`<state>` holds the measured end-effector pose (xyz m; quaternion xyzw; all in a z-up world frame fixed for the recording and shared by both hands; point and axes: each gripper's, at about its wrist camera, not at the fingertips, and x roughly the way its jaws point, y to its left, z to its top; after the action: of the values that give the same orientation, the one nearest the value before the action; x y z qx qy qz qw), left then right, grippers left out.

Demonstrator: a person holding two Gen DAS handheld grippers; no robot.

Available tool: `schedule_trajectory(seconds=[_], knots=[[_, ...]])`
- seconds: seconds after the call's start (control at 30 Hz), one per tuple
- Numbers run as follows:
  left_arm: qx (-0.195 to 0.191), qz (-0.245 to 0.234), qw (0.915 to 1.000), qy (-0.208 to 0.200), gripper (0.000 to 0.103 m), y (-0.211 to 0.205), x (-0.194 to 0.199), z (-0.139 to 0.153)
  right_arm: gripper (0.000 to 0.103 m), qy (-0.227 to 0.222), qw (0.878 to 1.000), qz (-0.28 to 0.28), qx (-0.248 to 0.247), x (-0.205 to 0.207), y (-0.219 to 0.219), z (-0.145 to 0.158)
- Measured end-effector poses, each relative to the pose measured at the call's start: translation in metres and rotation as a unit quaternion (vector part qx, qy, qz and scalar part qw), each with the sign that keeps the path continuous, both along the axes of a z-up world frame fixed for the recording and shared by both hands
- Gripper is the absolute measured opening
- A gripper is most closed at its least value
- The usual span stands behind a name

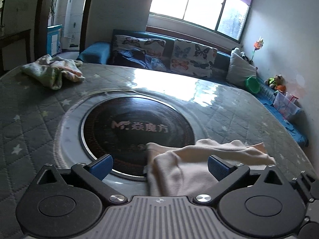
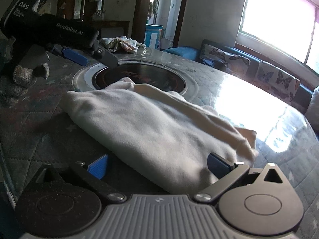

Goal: Fold clothes

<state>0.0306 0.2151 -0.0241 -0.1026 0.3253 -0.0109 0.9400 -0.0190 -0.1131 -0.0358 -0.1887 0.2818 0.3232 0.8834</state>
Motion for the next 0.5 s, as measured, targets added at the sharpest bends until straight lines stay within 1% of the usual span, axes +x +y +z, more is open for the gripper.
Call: schedule_trajectory(seconds=[0.13, 0.23, 0.33, 0.5], knots=[[0.006, 0.014, 0.9998, 0.014, 0.103, 0.008, 0.0, -0.004, 0.103, -0.011, 1.0, 0.017, 0.005, -0.004, 0.01, 0.011], [0.015, 0.031, 0.9992, 0.022, 0.103, 0.012, 0.0, -0.006, 0.103, -0.005, 0.999, 0.045, 0.008, -0.007, 0.021, 0.018], [0.011, 0.044, 0.9986, 0.028, 0.103, 0.017, -0.001, -0.006, 0.103, 0.0, 0.997, 0.08, -0.003, -0.01, 0.035, 0.022], [0.005, 0.058, 0.9975, 0.039, 0.103, 0.024, -0.001, -0.008, 0.095, -0.005, 0.99, 0.14, -0.024, -0.017, 0.062, 0.026]])
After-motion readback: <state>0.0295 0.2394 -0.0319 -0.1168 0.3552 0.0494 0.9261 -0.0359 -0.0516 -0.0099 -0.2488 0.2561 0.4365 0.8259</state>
